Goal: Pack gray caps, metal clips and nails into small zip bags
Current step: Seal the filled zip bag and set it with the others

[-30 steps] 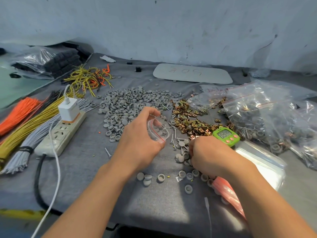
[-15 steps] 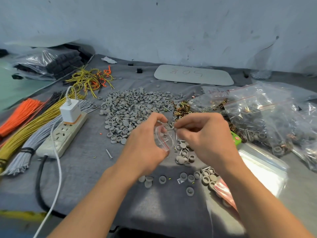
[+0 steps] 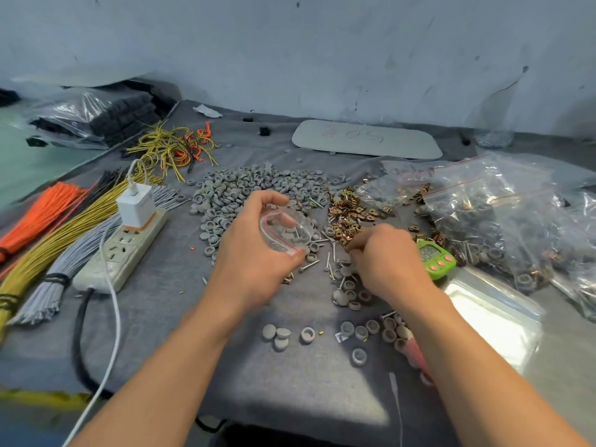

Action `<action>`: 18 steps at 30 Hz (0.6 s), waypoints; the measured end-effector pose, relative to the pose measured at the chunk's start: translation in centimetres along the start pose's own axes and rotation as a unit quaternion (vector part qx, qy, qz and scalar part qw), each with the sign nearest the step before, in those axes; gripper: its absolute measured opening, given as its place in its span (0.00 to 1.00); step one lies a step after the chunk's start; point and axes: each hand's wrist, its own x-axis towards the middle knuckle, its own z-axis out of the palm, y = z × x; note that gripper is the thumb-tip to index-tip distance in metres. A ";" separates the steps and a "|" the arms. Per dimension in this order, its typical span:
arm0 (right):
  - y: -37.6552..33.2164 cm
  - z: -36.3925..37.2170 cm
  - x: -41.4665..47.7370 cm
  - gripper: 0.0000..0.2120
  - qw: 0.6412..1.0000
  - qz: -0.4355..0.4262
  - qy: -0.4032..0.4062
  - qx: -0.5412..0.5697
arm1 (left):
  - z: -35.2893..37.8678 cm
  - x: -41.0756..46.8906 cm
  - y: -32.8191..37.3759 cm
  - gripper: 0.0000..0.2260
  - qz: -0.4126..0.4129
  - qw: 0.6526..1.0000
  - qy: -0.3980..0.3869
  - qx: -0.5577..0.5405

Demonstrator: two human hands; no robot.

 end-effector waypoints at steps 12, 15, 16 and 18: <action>-1.4 0.1 0.0 0.09 0.979 -0.050 -0.117 -0.160 | -0.6 -0.2 -0.6 0.28 0.005 0.999 -0.011 0.036; -1.7 0.0 -0.2 0.05 0.973 -0.065 -0.121 -0.184 | -0.7 -0.4 -0.6 0.27 0.005 0.999 -0.019 0.045; -1.7 0.0 -0.4 0.05 0.974 -0.065 -0.113 -0.187 | -0.7 -0.4 -0.6 0.27 0.004 0.999 -0.021 0.047; -1.6 0.0 -0.7 0.07 0.987 -0.043 -0.064 -0.143 | -0.5 -0.4 -0.6 0.27 0.003 0.998 -0.030 0.057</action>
